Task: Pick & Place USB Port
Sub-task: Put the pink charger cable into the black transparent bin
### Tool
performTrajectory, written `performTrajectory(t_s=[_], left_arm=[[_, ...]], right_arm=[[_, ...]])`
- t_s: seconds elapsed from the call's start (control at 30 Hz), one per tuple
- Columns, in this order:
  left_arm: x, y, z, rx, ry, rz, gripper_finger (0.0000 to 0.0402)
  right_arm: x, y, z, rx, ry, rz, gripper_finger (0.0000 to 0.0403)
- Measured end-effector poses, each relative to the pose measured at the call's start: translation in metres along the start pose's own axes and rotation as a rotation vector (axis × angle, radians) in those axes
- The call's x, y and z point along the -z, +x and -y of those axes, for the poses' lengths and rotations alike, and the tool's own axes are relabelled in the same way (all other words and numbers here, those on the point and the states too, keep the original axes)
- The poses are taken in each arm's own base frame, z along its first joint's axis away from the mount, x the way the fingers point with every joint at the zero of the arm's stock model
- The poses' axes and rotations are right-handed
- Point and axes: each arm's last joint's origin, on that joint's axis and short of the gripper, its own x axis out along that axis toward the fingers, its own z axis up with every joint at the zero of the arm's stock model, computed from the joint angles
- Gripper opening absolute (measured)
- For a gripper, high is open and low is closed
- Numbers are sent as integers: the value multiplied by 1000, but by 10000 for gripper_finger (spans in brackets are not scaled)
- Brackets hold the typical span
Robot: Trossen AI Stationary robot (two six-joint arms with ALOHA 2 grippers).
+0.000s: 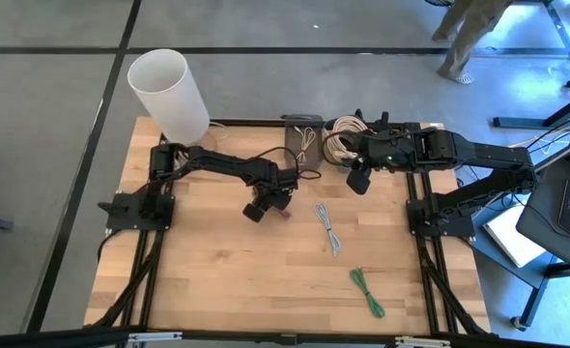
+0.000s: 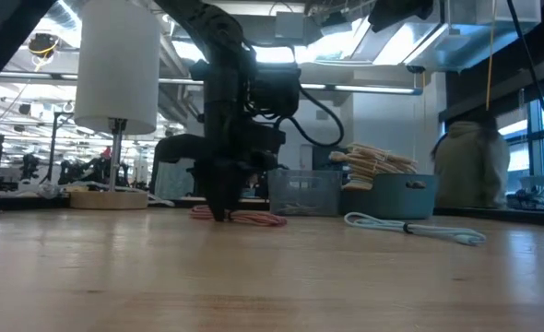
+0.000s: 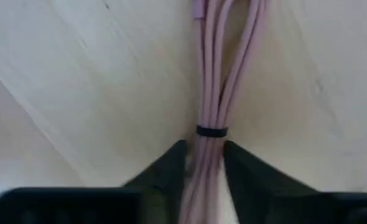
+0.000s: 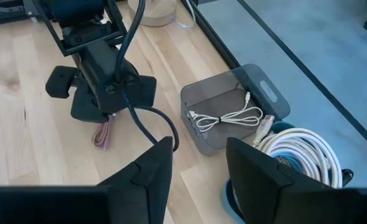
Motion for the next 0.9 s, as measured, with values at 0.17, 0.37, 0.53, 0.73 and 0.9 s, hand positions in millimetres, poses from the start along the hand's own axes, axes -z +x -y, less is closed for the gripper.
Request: performTrajectory(t_s=[0.17,0.37,0.53,0.73,0.9], left_arm=[[1,-2,0,7,-63,8,19],[4,-23,1,-49,-151,35,18],[11,-85,6,-167,-260,164,17],[30,-158,4,-264,-520,458,17],[46,-194,-27,-166,-733,860,16]], right_arm=[[0,0,0,0,-2,0,155],[0,0,0,1,-4,-1,155],[1,0,0,2,-7,-6,155],[-2,1,3,8,-11,11,155],[-8,2,4,4,-5,62,155]])
